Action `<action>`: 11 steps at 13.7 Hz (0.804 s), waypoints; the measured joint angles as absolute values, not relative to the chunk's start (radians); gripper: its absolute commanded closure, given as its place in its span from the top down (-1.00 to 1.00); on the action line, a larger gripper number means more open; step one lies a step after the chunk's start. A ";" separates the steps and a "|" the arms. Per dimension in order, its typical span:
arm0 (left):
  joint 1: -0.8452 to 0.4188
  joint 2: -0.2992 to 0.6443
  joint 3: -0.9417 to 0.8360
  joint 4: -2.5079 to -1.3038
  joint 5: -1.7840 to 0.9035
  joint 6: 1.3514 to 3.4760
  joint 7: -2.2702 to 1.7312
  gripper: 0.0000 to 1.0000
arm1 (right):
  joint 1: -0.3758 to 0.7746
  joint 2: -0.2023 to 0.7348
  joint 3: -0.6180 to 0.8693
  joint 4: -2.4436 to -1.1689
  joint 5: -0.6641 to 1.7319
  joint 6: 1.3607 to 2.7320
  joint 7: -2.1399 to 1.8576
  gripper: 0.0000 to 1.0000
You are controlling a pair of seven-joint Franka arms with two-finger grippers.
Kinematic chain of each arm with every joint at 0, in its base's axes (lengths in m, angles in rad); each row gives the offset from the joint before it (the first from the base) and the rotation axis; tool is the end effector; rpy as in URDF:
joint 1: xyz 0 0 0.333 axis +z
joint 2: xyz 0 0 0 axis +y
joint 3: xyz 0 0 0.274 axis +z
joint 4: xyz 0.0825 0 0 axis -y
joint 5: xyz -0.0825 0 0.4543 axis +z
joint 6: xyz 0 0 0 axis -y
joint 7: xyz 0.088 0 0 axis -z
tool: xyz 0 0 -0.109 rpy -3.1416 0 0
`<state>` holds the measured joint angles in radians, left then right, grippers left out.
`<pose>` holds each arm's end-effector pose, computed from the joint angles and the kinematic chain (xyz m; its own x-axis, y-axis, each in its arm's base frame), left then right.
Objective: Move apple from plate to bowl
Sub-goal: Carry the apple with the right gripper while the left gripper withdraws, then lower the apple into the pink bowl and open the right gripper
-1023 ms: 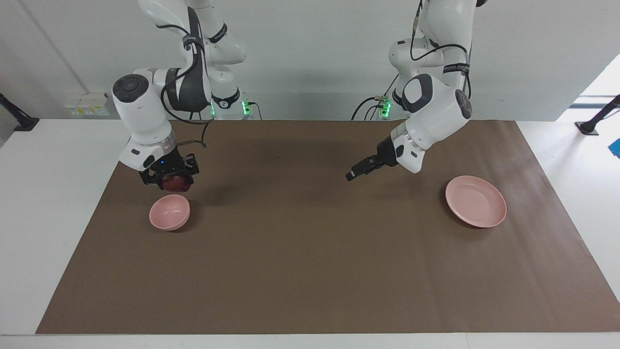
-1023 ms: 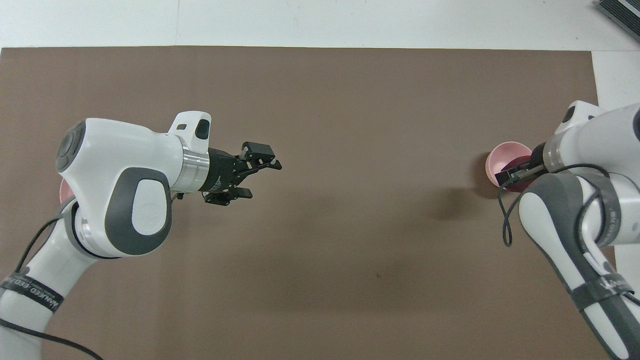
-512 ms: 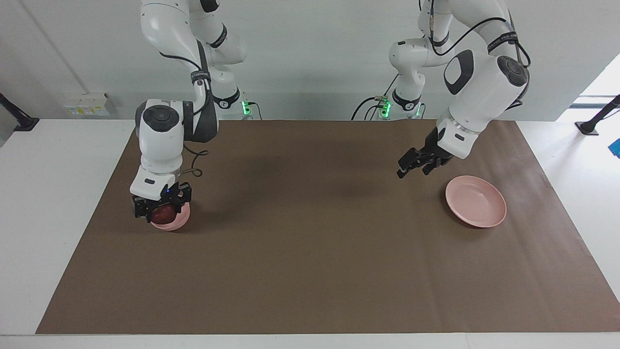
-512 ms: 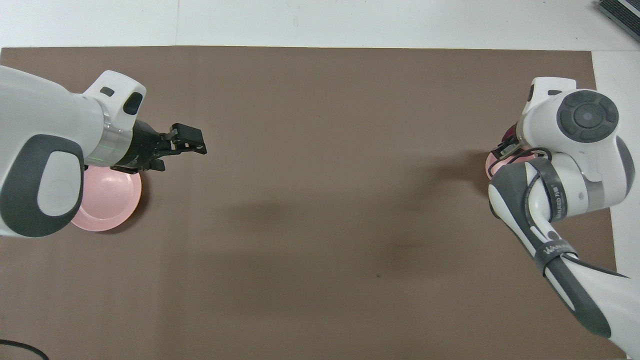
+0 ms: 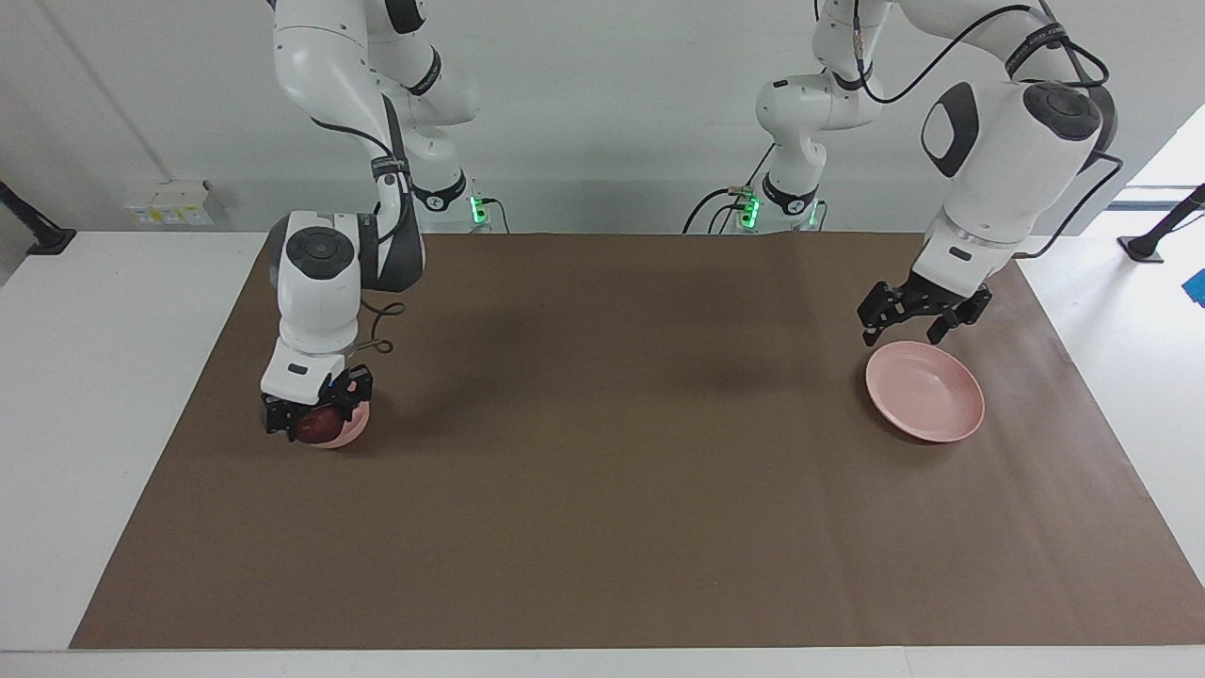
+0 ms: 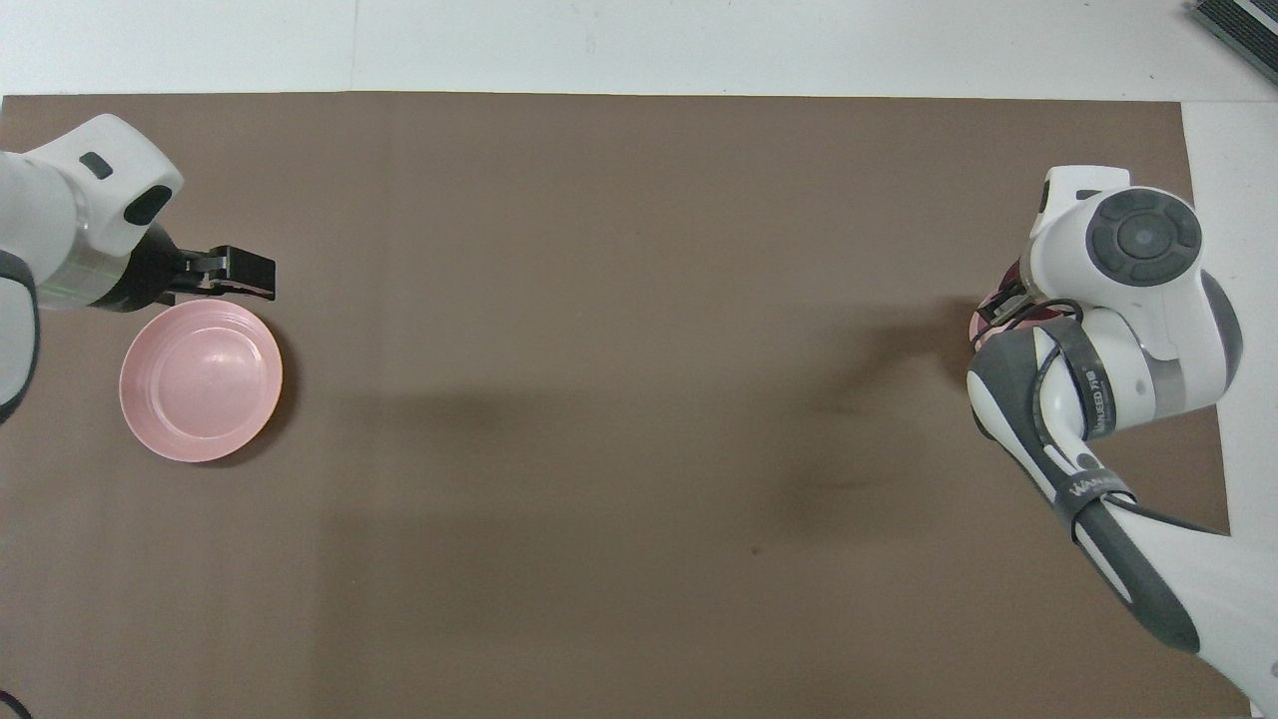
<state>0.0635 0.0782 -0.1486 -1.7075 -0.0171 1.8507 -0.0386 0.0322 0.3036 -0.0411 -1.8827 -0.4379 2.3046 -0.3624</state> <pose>0.6575 -0.0555 0.4810 0.9971 -0.0404 0.0646 -0.0425 -0.9986 0.0308 0.6806 -0.0148 0.2790 0.8117 0.5801 -0.0676 0.5627 -0.7458 0.3566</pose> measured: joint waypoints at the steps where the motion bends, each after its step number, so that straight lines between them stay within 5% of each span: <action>1: 0.064 0.075 -0.119 -1.692 -0.017 1.819 0.001 1.00 | 0.032 0.306 -0.041 -1.890 -0.438 2.317 -0.362 -1.00; 11: 0.064 -0.055 -0.072 -1.678 -0.018 1.624 0.032 1.00 | 0.019 0.317 -0.044 -1.928 -0.439 2.335 -0.378 -1.00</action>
<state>0.0644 -0.0548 -0.0716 -1.6778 -0.0180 1.6244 0.0317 0.0185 0.3173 -0.0439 -1.9278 -0.4388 2.3352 -0.3784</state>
